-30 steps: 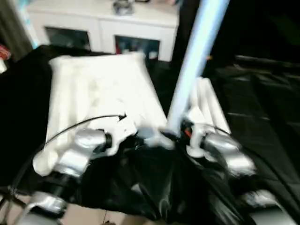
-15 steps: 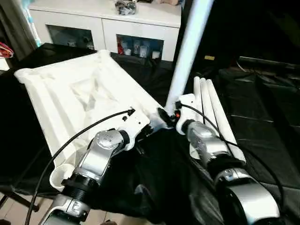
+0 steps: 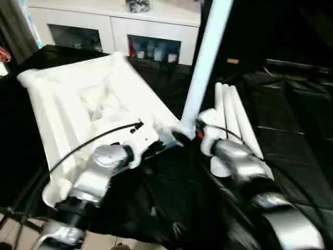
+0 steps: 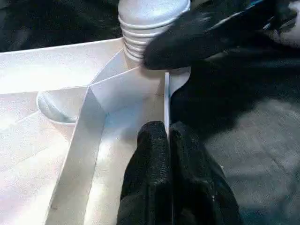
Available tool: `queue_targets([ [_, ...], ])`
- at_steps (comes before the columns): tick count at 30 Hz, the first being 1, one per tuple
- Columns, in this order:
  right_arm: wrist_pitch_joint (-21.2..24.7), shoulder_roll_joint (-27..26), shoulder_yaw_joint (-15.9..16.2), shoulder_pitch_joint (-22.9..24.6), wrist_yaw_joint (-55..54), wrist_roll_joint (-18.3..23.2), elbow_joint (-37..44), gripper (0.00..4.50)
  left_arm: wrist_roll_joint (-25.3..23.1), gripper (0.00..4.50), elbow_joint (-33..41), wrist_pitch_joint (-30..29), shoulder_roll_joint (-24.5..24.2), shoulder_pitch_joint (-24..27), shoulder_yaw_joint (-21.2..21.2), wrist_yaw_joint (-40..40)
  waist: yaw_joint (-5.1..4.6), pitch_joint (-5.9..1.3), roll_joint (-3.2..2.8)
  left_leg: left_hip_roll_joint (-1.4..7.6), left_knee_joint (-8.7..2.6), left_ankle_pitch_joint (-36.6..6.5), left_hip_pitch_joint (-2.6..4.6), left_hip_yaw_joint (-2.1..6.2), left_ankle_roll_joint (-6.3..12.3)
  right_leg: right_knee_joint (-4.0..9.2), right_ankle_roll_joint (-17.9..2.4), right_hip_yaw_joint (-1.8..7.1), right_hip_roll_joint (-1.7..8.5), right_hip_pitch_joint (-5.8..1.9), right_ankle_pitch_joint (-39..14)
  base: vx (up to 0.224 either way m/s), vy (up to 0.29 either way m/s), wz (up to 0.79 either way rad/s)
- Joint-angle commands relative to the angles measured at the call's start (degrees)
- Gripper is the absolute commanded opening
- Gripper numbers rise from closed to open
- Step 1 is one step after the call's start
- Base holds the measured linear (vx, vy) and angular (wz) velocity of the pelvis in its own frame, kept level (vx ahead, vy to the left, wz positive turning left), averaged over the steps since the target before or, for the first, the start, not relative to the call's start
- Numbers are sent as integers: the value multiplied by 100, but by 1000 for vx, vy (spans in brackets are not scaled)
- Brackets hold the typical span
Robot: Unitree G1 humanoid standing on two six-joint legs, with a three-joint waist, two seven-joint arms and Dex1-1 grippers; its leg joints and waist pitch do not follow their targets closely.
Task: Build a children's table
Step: Rotate leg to tighten
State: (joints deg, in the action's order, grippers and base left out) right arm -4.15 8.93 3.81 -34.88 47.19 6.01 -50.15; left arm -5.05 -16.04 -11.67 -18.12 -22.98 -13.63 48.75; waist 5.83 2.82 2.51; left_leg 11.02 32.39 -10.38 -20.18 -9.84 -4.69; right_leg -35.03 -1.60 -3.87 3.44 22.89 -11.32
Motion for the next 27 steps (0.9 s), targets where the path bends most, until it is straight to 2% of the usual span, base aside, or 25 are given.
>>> queue_targets([
  [1, 150, 22, 517, 209, 905, -15, 373, 391, 271, 0, 137, 294, 52, -3, -276, 447, 27, -346, -42, 243, -301, -729, 12, 40, 504, 338, -1288, 300, 478, -328, -202, 0, 0, 0],
  [3, 188, 92, 552, 257, 1061, 9, 486, 391, 312, 0, 137, 330, 11, 3, -279, 555, 28, -336, -37, 251, -314, -817, 14, 39, 472, 352, -1297, 303, 483, -317, -350, 0, 0, 0],
  [4, 262, 192, 600, 330, 1302, 43, 668, 391, 357, 0, 125, 381, -47, 7, -288, 686, 58, -330, -53, 256, -315, -901, 30, 37, 422, 376, -1275, 303, 486, -316, -551, 0, 0, 0],
  [9, 470, 731, 1021, 700, 2164, -29, 1549, 391, 570, 0, 5, 618, -337, 0, -339, 1443, 125, -331, -48, 262, -311, -866, 29, 34, 410, 361, -1213, 299, 467, -317, -516, 0, 0, 0],
  [13, 584, 877, 1119, 835, 2368, -32, 1809, 375, 631, 0, -28, 674, -472, -15, -366, 1739, 159, -328, -29, 256, -313, -900, 21, 35, 385, 371, -1167, 301, 476, -317, -649, 0, 0, 0],
  [14, 611, 909, 1137, 868, 2417, -41, 1867, 356, 635, 0, -37, 686, -497, -17, -364, 1799, 151, -330, -33, 260, -316, -911, 24, 37, 364, 368, -1167, 299, 476, -311, -690, 0, 0, 0],
  [17, 688, 951, 1140, 940, 2478, -17, 2004, 340, 651, 0, -82, 727, -568, -44, -375, 1937, 150, -323, -25, 252, -318, -940, 28, 38, 337, 385, -1145, 303, 478, -309, -805, 0, 0, 0],
  [21, 927, 989, 1167, 1044, 2586, 115, 2244, 299, 688, 0, -175, 779, -617, -83, -362, 2035, 159, -336, -25, 257, -310, -858, 31, 36, 344, 359, -1153, 300, 468, -309, -643, 0, 0, 0],
  [27, 1127, 684, 1041, 1105, 2292, 228, 2130, 282, 693, 0, -170, 683, -510, -31, -276, 1858, 162, -332, -17, 250, -309, -884, 24, 37, 315, 370, -1136, 300, 484, -313, -773, 0, 0, 0],
])
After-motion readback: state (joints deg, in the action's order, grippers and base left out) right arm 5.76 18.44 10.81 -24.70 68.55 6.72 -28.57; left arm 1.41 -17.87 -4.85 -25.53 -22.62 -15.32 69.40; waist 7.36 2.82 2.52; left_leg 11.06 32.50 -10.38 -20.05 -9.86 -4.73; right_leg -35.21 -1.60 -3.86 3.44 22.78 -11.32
